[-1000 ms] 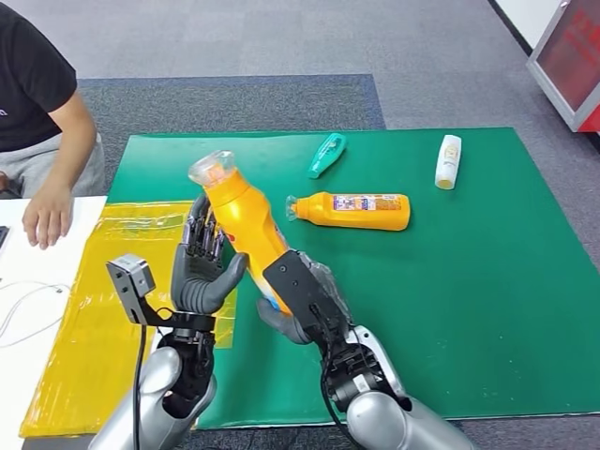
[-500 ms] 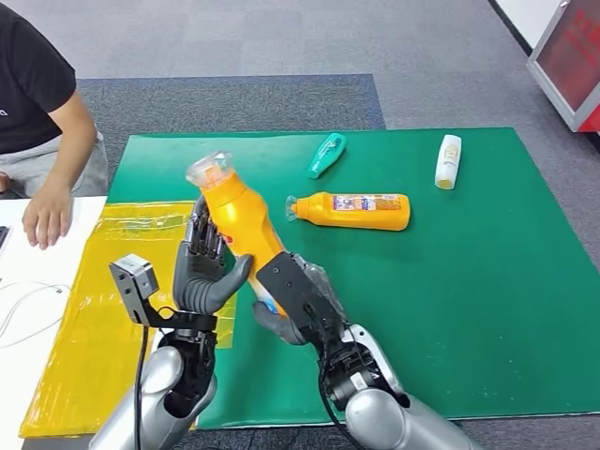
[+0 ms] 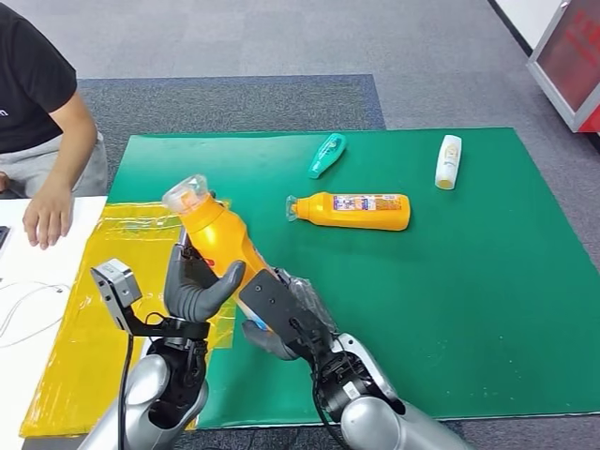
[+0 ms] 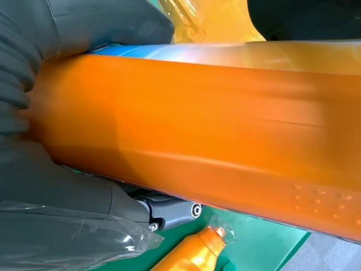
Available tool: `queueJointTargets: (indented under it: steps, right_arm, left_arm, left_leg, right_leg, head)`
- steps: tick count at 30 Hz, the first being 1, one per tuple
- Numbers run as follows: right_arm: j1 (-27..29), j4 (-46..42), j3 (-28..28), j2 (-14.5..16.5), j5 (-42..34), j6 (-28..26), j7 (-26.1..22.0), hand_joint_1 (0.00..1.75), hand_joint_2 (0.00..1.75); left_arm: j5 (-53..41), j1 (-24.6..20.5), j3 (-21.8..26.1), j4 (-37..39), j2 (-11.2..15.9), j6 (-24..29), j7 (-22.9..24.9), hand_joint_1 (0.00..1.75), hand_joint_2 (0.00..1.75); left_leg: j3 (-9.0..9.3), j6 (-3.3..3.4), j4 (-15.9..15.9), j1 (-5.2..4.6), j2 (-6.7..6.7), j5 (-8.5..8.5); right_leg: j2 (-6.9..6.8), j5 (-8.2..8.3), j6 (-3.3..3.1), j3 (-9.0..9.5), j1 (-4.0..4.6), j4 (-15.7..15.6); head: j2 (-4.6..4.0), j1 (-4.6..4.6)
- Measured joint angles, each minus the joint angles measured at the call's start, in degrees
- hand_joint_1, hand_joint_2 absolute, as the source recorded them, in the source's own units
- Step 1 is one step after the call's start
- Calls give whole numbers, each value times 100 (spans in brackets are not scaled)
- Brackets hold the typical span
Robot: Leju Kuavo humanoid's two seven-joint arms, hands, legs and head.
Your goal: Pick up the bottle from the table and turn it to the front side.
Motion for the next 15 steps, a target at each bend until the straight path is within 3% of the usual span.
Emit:
queueJointTargets:
  steps: [6,9,10,13,14,15]
  right_arm:
    - [3,8,1,0,60,2,0,175,175]
    - [3,10,9,0,113,-8,0,175,175]
    - [3,10,16,0,136,-15,0,175,175]
    - [2,10,44,0,195,-34,0,171,175]
    - [1,10,54,0,203,-39,0,149,175]
    - [1,10,62,0,207,-43,0,123,175]
  left_arm:
    - [135,2,1,-7,8,36,10,3,175]
    - [237,3,2,-11,8,28,56,19,175]
    - [266,3,2,-11,7,33,76,31,175]
    - [321,3,2,-10,5,88,106,142,175]
    - [332,2,2,-10,4,118,109,172,175]
    - [346,2,2,-8,-1,147,109,175,175]
  left_leg:
    - [0,0,0,0,0,1]
    - [0,0,0,0,0,1]
    - [0,0,0,0,0,1]
    - [0,0,0,0,0,1]
    - [0,0,0,0,0,1]
    - [0,0,0,0,0,1]
  right_leg:
    - [0,0,0,0,0,0]
    - [0,0,0,0,0,0]
    - [0,0,0,0,0,0]
    - [0,0,0,0,0,0]
    - [0,0,0,0,0,0]
    - [0,0,0,0,0,0]
  head:
    - [0,0]
    - [0,0]
    - [0,0]
    - [0,0]
    - [0,0]
    - [0,0]
